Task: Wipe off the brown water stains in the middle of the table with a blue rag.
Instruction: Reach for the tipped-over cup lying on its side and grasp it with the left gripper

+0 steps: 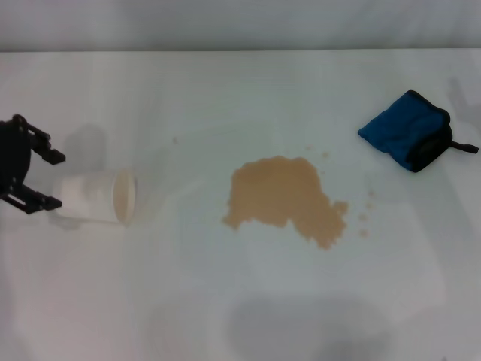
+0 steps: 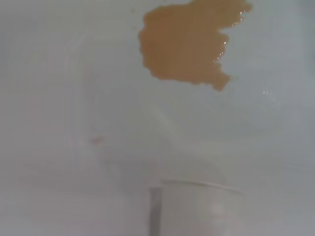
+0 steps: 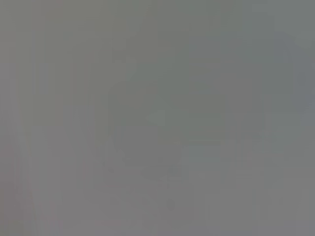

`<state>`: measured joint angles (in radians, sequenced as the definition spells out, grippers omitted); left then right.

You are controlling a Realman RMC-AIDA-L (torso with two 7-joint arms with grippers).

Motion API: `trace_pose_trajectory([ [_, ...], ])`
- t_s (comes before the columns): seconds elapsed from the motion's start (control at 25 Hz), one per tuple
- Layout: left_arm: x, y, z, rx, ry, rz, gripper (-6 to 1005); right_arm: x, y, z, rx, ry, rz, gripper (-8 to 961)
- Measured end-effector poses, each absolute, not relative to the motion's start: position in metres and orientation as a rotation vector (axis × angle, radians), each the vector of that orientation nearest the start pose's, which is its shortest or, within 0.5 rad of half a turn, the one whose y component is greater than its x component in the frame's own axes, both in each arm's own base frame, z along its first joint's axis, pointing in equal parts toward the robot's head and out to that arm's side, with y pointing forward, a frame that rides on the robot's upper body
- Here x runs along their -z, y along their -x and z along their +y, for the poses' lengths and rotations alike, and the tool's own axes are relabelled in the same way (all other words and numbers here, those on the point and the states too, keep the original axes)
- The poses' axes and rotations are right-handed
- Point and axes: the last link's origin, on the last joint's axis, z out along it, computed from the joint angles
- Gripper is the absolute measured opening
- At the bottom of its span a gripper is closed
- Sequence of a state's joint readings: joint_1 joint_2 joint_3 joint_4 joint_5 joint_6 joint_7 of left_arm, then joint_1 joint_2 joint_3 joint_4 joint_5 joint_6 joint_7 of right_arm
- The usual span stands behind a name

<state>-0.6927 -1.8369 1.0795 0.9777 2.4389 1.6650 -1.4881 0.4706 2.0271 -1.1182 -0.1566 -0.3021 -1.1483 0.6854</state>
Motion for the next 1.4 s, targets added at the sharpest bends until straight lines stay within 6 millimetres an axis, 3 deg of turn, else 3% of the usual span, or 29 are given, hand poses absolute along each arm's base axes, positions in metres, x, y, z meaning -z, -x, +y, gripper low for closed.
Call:
trace_pose_trajectory([
  [0.36, -0.065, 0.256, 0.378, -0.637, 2.953, 0.019, 732, -0.052, -0.341, 0.360, -1.025, 1.443, 0.791, 708],
  [0.96, -0.058, 0.249, 0.384, -0.633, 2.904, 0.009, 732, -0.053, -0.344, 0.357, -1.021, 1.433, 0.797, 708],
  [1.4, -0.042, 0.248, 0.386, -0.636, 2.887, 0.057, 732, -0.053, -0.343, 0.358, -1.024, 1.435, 0.794, 707],
])
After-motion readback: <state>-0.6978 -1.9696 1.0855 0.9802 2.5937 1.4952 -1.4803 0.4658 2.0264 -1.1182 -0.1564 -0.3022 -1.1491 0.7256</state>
